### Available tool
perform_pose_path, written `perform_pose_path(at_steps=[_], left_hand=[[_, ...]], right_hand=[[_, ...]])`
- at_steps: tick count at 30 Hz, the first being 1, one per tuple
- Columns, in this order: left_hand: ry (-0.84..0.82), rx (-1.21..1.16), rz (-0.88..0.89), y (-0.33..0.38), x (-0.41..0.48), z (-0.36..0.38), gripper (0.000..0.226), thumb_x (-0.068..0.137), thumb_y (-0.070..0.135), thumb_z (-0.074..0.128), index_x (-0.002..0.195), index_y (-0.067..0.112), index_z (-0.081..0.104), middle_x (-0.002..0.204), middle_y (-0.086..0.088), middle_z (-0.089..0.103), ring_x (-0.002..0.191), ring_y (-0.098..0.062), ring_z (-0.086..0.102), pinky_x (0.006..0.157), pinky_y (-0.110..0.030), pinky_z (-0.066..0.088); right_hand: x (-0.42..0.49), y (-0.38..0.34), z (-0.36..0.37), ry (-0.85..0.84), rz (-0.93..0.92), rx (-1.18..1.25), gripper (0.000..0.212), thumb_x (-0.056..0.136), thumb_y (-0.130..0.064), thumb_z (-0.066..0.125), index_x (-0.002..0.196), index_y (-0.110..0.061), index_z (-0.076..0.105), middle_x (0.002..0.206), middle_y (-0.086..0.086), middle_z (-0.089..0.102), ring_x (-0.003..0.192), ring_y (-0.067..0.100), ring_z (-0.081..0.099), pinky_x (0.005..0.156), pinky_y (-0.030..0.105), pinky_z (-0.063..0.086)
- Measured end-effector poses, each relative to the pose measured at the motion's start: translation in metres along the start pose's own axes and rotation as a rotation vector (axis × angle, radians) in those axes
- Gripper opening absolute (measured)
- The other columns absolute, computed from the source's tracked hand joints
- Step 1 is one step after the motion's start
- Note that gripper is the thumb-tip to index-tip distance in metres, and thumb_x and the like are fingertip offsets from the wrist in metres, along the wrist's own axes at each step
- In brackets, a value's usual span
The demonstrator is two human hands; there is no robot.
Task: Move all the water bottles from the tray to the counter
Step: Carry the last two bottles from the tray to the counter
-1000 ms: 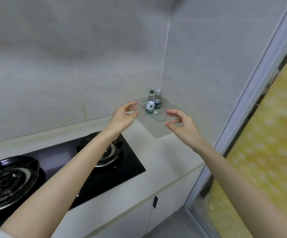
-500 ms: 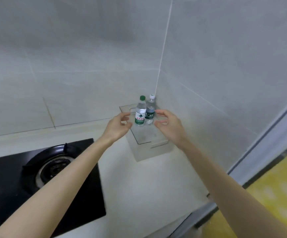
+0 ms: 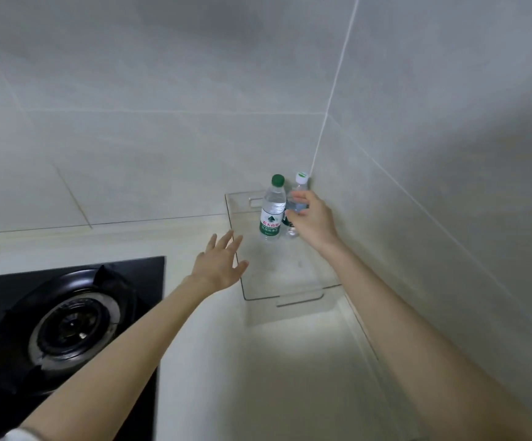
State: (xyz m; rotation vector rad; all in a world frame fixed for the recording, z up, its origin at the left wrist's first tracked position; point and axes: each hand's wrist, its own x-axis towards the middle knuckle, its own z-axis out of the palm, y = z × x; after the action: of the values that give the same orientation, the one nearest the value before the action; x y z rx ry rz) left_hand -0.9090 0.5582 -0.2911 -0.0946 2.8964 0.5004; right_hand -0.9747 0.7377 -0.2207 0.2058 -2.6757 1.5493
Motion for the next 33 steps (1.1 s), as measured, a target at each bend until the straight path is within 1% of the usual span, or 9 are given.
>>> perform_pose_path(at_steps=[3, 7, 9, 12, 16, 22, 25, 29, 33], left_hand=[[-0.02, 0.164, 0.009, -0.008, 0.016, 0.007, 0.067, 0.098, 0.052, 0.029, 0.153, 0.025, 0.002, 0.161, 0.007, -0.008, 0.148, -0.024, -0.009, 0.117, -0.049, 0.017], [-0.016, 0.225, 0.009, -0.018, 0.035, 0.012, 0.071, 0.095, 0.059, 0.021, 0.152, 0.024, -0.005, 0.16, 0.009, -0.011, 0.148, -0.02, -0.013, 0.119, -0.048, 0.01], [0.017, 0.259, 0.028, -0.022, 0.041, 0.012, 0.074, 0.094, 0.062, 0.02, 0.152, 0.024, -0.006, 0.16, 0.009, -0.01, 0.148, -0.017, -0.013, 0.119, -0.046, 0.008], [0.07, 0.27, 0.055, -0.029, 0.049, 0.014, 0.078, 0.091, 0.068, 0.016, 0.152, 0.024, -0.001, 0.161, 0.011, -0.003, 0.148, -0.014, -0.006, 0.119, -0.043, 0.008], [0.116, 0.237, 0.1, -0.034, 0.054, 0.013, 0.101, 0.065, 0.075, -0.006, 0.152, 0.027, 0.015, 0.16, 0.011, 0.011, 0.148, -0.012, 0.011, 0.119, -0.038, 0.011], [0.116, 0.157, 0.124, -0.038, 0.057, 0.012, 0.102, 0.064, 0.08, 0.003, 0.15, 0.028, 0.024, 0.158, 0.01, 0.019, 0.142, -0.013, 0.025, 0.118, -0.037, 0.016], [0.054, 0.11, 0.134, -0.04, 0.054, 0.008, 0.094, 0.073, 0.082, 0.015, 0.151, 0.03, 0.015, 0.16, 0.01, 0.014, 0.144, -0.013, 0.021, 0.119, -0.041, 0.015], [-0.03, -0.068, 0.097, -0.042, 0.048, -0.008, 0.075, 0.091, 0.062, 0.039, 0.152, 0.034, 0.004, 0.159, 0.009, 0.016, 0.148, -0.012, 0.008, 0.121, -0.043, 0.006], [0.088, -0.354, 0.095, -0.036, 0.046, -0.02, 0.08, 0.087, 0.053, 0.055, 0.151, 0.03, 0.013, 0.156, 0.004, 0.027, 0.144, -0.014, 0.022, 0.118, -0.033, 0.021]], right_hand=[[0.034, 0.011, 0.015, -0.011, 0.022, -0.021, 0.044, 0.085, -0.008, 0.061, 0.128, -0.014, 0.053, 0.129, 0.003, 0.059, 0.109, 0.019, 0.058, 0.099, 0.034, 0.045], [0.075, 0.022, 0.037, 0.011, -0.007, -0.069, 0.045, 0.083, -0.014, 0.061, 0.127, -0.015, 0.053, 0.125, 0.002, 0.062, 0.117, 0.022, 0.056, 0.101, 0.04, 0.044], [0.092, 0.023, 0.042, 0.026, -0.028, -0.129, 0.047, 0.085, -0.011, 0.059, 0.131, -0.013, 0.05, 0.131, 0.005, 0.057, 0.123, 0.025, 0.05, 0.105, 0.039, 0.039], [0.118, 0.028, 0.051, 0.007, -0.045, -0.236, 0.054, 0.089, -0.01, 0.055, 0.14, -0.011, 0.04, 0.143, 0.007, 0.047, 0.133, 0.026, 0.04, 0.11, 0.038, 0.033], [0.137, 0.037, 0.062, -0.04, -0.02, -0.273, 0.044, 0.092, -0.009, 0.052, 0.135, -0.013, 0.045, 0.132, 0.007, 0.054, 0.121, 0.024, 0.05, 0.096, 0.027, 0.037], [0.139, 0.043, 0.066, 0.014, -0.055, -0.251, 0.033, 0.092, -0.006, 0.054, 0.124, -0.011, 0.051, 0.119, 0.009, 0.059, 0.107, 0.024, 0.055, 0.073, 0.016, 0.03], [0.131, 0.044, 0.067, 0.025, -0.06, -0.235, 0.033, 0.093, -0.005, 0.05, 0.125, -0.01, 0.05, 0.118, 0.011, 0.059, 0.108, 0.027, 0.054, 0.079, 0.023, 0.035], [0.111, 0.043, 0.06, 0.042, -0.139, -0.271, 0.034, 0.094, -0.008, 0.049, 0.128, -0.01, 0.05, 0.11, 0.009, 0.06, 0.101, 0.026, 0.055, 0.077, 0.026, 0.035], [0.098, 0.02, 0.045, 0.111, -0.287, -0.209, 0.035, 0.092, -0.015, 0.055, 0.127, -0.015, 0.052, 0.109, 0.011, 0.065, 0.102, 0.029, 0.058, 0.088, 0.036, 0.045]])
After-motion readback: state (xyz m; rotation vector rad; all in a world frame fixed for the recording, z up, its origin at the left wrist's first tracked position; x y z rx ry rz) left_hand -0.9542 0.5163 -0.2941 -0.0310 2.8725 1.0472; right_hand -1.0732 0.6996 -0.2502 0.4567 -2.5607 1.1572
